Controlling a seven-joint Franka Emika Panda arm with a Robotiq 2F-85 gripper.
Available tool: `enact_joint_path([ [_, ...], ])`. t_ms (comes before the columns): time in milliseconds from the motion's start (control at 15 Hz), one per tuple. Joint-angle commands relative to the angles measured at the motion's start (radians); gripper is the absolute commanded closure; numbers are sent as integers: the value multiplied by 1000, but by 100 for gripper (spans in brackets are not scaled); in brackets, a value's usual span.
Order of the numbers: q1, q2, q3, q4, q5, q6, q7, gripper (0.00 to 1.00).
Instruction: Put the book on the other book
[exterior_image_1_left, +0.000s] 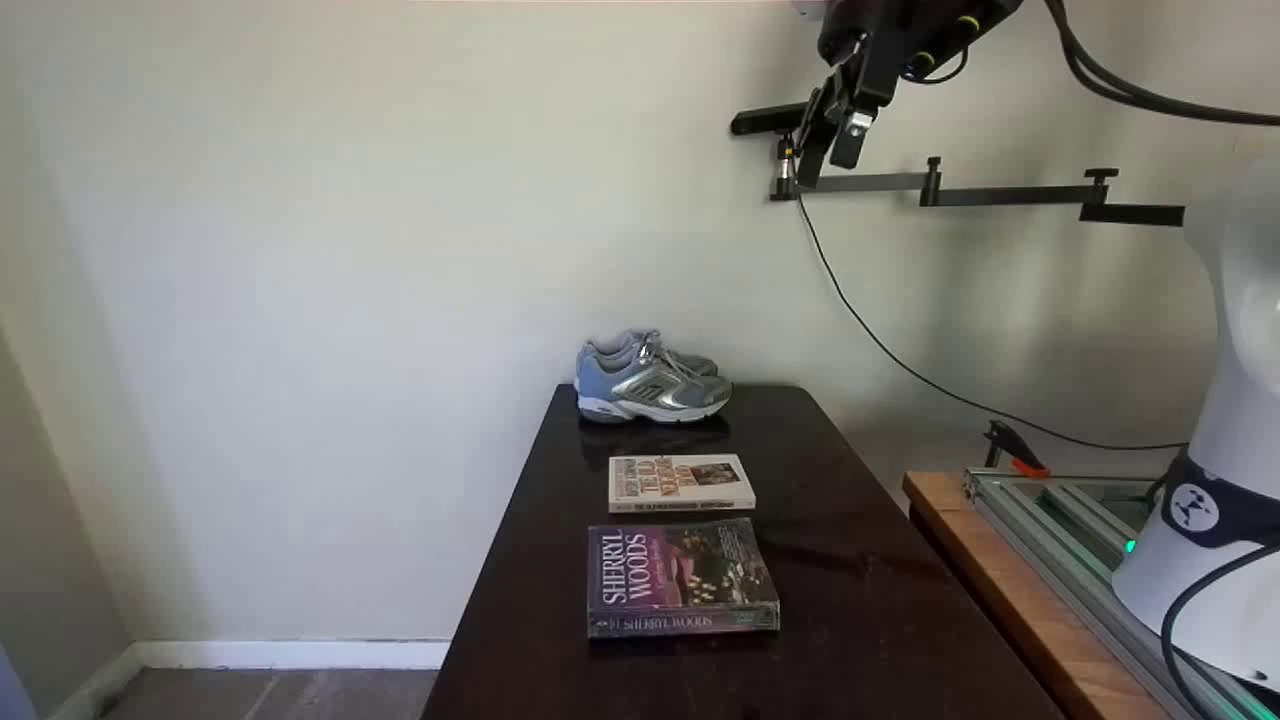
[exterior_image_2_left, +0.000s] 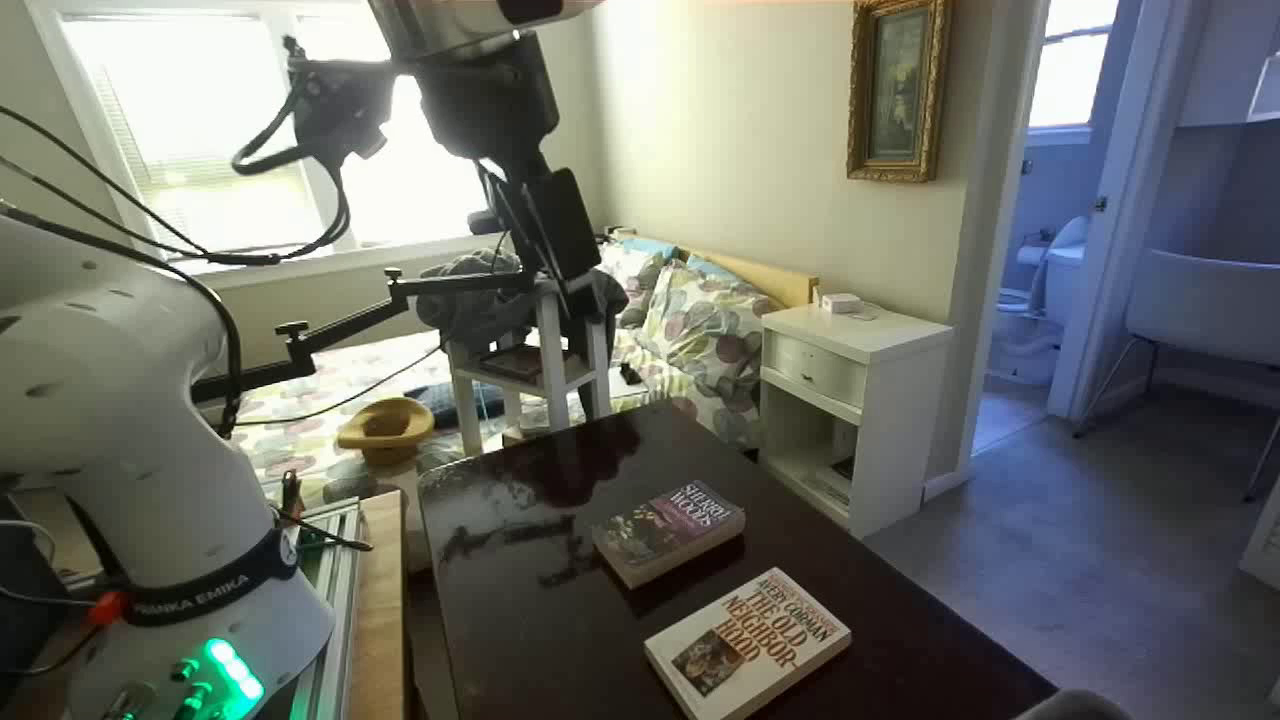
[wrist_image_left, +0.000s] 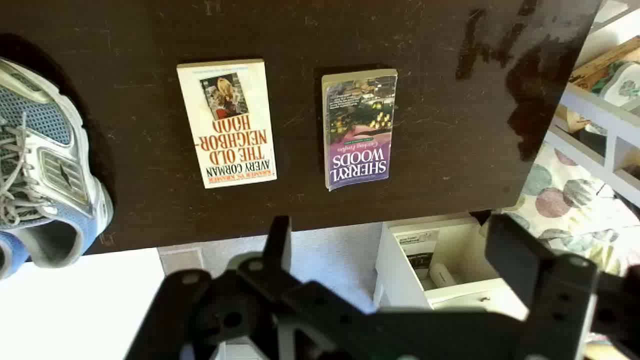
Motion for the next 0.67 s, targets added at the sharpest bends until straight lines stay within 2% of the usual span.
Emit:
enact_joint_path([
  [0,-22,8,17,2,17,-2,-14,0],
  [400,-22,8,17,2,17,-2,-14,0],
  [467,-35,14,22,0,4,35,-1,0],
  [600,-16,43,0,23,9,56,-46,0],
])
